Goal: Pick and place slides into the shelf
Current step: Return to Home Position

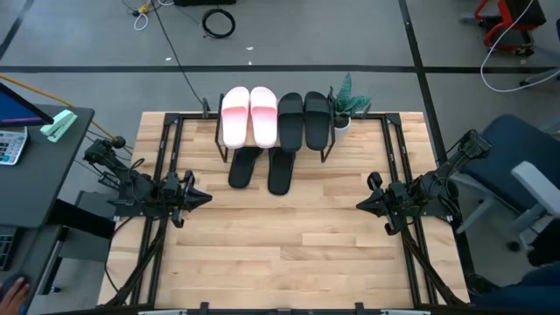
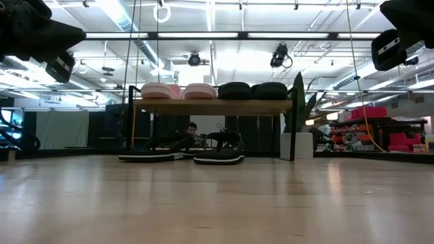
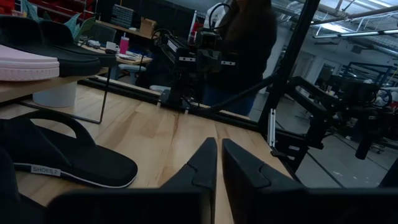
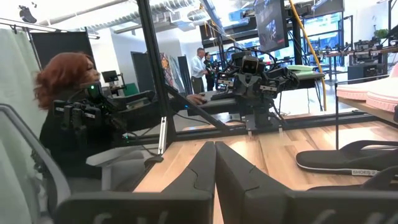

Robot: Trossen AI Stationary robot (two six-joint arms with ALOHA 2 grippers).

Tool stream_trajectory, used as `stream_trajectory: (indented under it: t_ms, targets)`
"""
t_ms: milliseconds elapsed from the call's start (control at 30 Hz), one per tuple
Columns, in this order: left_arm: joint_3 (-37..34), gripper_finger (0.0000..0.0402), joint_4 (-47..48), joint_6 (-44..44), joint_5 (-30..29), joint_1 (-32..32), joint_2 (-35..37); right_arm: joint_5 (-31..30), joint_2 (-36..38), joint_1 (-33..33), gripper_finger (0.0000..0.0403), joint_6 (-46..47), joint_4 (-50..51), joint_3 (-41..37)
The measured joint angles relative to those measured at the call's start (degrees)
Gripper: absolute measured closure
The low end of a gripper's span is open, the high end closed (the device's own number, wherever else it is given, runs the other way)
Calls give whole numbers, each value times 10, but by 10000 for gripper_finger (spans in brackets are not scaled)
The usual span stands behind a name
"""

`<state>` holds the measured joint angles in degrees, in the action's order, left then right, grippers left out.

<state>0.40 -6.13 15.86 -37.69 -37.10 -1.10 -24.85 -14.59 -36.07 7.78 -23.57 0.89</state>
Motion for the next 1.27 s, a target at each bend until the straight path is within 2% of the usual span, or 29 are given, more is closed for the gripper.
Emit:
stream_trajectory:
  t_ms: [233,633,967,1267]
  targets:
    - [0,381,0,0,0,0,0,0,0,0,389,0,0,0]
    - [0,366,0,0,0,0,0,0,0,0,389,0,0,0]
    - [0,378,0,0,0,0,0,0,0,0,389,0,0,0]
    - [0,365,0,0,0,0,0,0,0,0,389,0,0,0]
